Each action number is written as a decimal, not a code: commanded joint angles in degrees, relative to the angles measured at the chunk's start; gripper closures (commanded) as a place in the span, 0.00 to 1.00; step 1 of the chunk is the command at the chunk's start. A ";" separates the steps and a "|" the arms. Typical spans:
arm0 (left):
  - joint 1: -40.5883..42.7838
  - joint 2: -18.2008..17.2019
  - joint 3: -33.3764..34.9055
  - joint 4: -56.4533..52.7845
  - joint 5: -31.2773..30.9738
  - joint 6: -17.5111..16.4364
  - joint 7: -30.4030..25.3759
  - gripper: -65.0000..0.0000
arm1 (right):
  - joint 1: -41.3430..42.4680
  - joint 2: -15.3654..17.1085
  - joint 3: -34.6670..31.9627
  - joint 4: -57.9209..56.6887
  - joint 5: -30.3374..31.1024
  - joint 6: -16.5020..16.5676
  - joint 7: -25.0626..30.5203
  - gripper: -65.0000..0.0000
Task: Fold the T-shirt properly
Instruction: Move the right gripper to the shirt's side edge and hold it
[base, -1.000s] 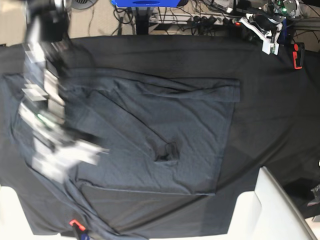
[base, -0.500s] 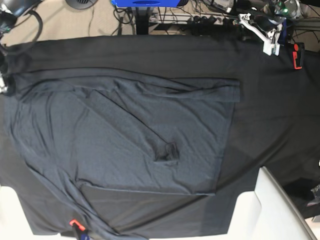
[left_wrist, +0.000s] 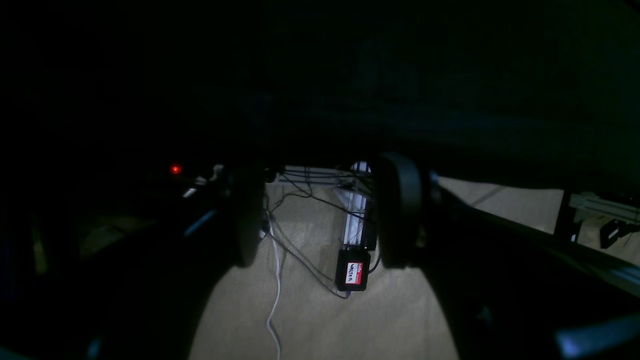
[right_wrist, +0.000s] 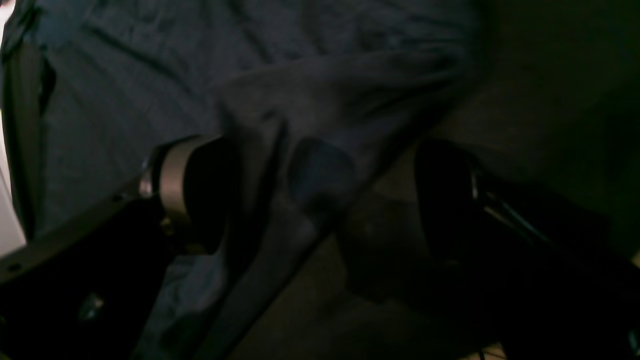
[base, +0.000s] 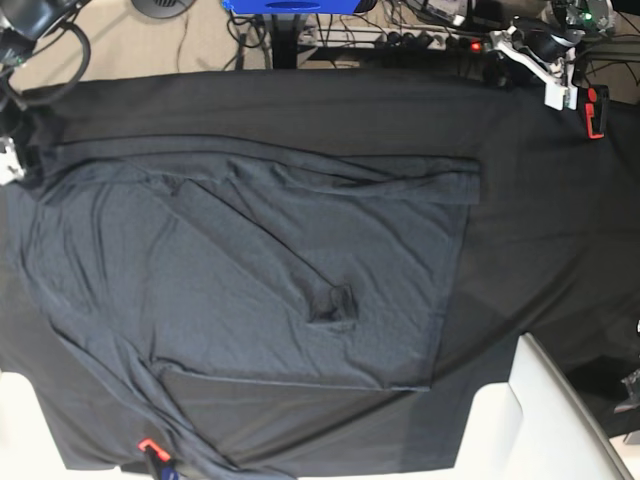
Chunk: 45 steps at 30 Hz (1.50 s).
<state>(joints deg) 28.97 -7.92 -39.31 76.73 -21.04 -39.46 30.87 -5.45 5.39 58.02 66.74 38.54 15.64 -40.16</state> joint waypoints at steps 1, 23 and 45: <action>0.17 -0.74 -0.29 0.94 -1.42 -0.54 -2.08 0.47 | 0.31 1.07 0.31 -0.06 0.62 0.41 1.26 0.18; 0.17 -0.74 -0.29 0.94 -1.42 -0.54 -2.08 0.47 | 3.12 4.41 -0.04 -9.64 0.88 0.67 1.70 0.42; -4.75 -0.82 -0.21 -0.11 -10.83 -0.54 1.70 0.15 | 5.06 4.68 0.05 -16.06 0.97 0.67 1.70 1.00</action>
<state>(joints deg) 25.93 -7.77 -39.46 75.16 -27.92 -38.72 37.82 -0.34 9.76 58.28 50.74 41.19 17.19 -36.80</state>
